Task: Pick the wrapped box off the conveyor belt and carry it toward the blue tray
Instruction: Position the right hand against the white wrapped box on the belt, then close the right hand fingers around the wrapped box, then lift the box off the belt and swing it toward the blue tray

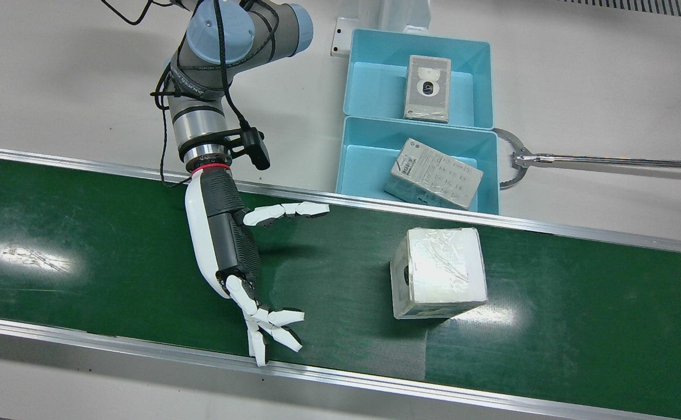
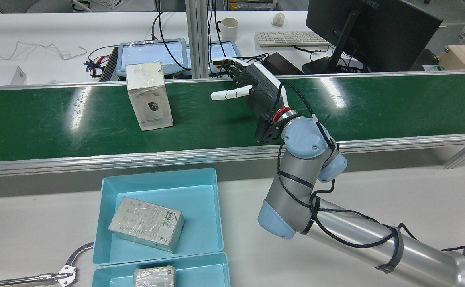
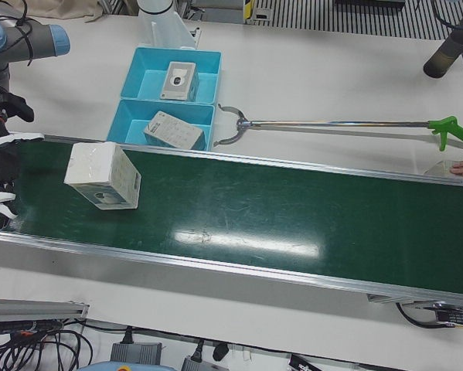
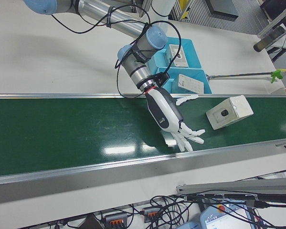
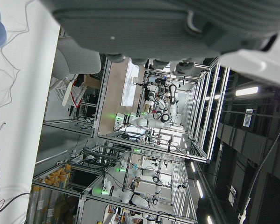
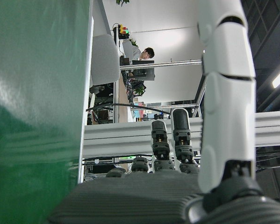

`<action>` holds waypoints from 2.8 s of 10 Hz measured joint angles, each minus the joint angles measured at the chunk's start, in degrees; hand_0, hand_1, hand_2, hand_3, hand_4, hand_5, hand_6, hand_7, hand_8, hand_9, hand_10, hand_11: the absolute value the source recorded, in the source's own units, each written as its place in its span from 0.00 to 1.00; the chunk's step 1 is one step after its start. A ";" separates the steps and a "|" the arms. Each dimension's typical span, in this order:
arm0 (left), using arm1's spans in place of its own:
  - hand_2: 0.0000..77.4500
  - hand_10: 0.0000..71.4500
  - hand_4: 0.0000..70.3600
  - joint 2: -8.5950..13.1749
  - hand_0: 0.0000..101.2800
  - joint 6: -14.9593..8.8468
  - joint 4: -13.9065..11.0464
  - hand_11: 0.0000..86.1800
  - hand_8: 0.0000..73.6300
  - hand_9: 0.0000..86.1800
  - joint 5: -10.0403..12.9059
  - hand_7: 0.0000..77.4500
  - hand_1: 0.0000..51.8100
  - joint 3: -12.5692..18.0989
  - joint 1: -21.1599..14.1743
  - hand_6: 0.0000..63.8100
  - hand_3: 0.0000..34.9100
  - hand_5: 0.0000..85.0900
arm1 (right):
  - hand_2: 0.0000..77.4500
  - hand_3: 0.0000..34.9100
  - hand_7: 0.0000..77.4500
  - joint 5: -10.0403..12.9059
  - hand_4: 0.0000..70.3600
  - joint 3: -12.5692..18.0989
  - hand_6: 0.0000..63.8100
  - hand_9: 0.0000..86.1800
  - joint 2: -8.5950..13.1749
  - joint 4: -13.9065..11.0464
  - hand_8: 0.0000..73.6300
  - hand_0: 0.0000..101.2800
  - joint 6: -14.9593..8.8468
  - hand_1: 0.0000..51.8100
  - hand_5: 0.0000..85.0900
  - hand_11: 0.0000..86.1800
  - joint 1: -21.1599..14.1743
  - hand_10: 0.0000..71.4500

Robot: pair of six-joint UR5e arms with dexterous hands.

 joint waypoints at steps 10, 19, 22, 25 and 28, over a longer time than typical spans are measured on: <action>0.01 0.01 0.00 0.00 0.00 0.00 0.00 0.01 0.01 0.01 0.00 0.01 0.00 0.00 0.00 0.01 0.00 0.01 | 0.16 0.00 0.13 0.15 0.22 -0.45 0.13 0.05 0.12 0.05 0.01 0.48 -0.16 0.29 0.36 0.01 -0.85 0.00; 0.01 0.01 0.00 0.00 0.00 0.00 0.00 0.01 0.01 0.01 0.00 0.01 0.00 0.00 0.00 0.01 0.00 0.01 | 0.36 0.00 0.47 2.47 0.31 -0.76 0.49 0.44 1.06 -0.40 0.49 0.53 -0.24 0.18 0.65 0.15 -1.74 0.31; 0.01 0.01 0.00 0.00 0.00 0.00 0.00 0.01 0.01 0.00 0.00 0.00 0.00 0.00 0.00 0.01 0.00 0.01 | 0.39 0.02 0.56 1.39 0.41 7.36 0.62 0.53 2.00 -5.65 0.64 0.55 -0.04 0.11 0.77 0.43 -2.09 0.60; 0.01 0.00 0.00 0.00 0.00 0.00 0.00 0.01 0.01 0.01 0.00 0.00 0.00 0.00 0.00 0.01 0.00 0.01 | 0.39 0.03 0.56 -1.90 0.43 17.49 0.63 0.53 1.16 -12.86 0.66 0.53 -0.11 0.11 0.81 0.44 -8.25 0.63; 0.01 0.01 0.00 0.00 0.00 0.00 0.00 0.01 0.01 0.01 0.00 0.00 0.00 0.00 0.00 0.01 0.00 0.01 | 0.39 0.01 0.57 -3.35 0.50 21.26 0.68 0.54 -0.78 -14.32 0.68 0.55 -0.36 0.11 0.81 0.46 -13.12 0.64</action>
